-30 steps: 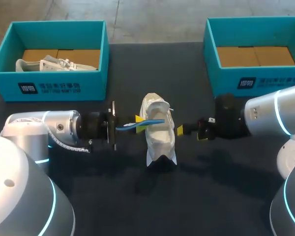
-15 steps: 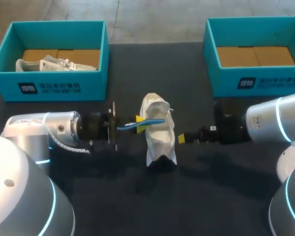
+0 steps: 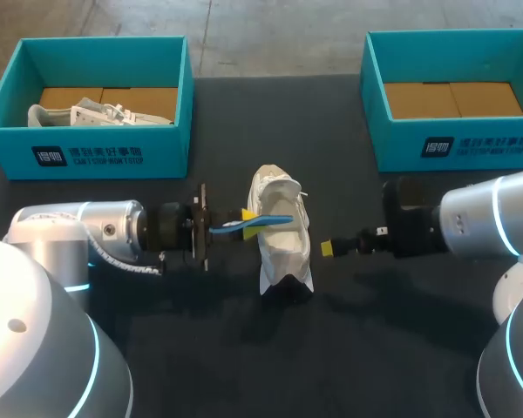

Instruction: Take the shoe out of the shoebox, open the shoe tongue, remove and reinsert the insole, then place the shoe into the shoebox

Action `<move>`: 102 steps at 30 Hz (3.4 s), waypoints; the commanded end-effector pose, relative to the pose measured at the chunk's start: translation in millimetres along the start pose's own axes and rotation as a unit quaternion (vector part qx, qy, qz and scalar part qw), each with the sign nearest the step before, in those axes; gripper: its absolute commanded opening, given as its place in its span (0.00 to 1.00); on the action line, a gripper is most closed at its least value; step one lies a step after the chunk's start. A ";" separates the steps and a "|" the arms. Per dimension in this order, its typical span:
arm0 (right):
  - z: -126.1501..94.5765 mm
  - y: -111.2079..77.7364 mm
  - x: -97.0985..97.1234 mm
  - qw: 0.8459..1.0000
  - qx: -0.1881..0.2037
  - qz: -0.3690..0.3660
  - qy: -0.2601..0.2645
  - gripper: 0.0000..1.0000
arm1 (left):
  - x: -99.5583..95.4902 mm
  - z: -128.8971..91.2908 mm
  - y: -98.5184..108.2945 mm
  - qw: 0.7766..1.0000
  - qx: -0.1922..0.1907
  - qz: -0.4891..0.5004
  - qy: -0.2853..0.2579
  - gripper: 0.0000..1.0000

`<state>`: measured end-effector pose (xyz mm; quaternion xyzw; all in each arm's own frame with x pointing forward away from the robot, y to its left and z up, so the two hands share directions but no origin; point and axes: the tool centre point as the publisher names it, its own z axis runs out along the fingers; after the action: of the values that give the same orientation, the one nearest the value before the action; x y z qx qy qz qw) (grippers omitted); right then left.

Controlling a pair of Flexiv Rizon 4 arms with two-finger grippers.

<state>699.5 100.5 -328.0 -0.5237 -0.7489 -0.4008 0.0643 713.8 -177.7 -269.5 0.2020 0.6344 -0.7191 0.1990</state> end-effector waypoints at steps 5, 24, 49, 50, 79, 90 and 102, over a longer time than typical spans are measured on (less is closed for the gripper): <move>9.4 9.7 -13.3 1.000 0.006 -0.010 0.009 1.00 | 2.1 -4.1 -6.1 1.000 -0.003 0.001 0.000 0.00; 17.0 13.7 -0.7 0.999 0.027 -0.011 0.012 1.00 | 10.5 -1.2 1.4 1.000 0.005 -0.013 -0.003 0.00; 11.1 -2.9 -3.8 1.000 0.025 -0.002 0.008 1.00 | 14.2 23.2 24.2 1.000 -0.001 -0.016 -0.006 0.00; 10.8 -3.4 -4.3 1.000 0.025 -0.002 0.008 1.00 | 14.3 23.7 25.3 1.000 -0.004 -0.015 -0.004 0.00; 15.7 1.3 -3.8 0.998 0.037 -0.045 0.001 1.00 | 9.6 23.9 60.1 0.999 -0.036 0.002 0.018 0.00; 15.5 1.0 -3.0 0.998 0.043 -0.046 -0.004 1.00 | 9.9 21.2 70.0 0.999 -0.051 0.008 0.017 0.00; 15.8 -3.6 -3.4 0.998 0.042 -0.038 -0.007 1.00 | 9.2 19.1 79.8 0.998 -0.062 0.004 0.017 0.00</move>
<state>705.1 106.1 -341.1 -0.4924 -0.7859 -0.3677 0.0684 747.1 -204.4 -336.5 0.2041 0.6800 -0.6744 0.2028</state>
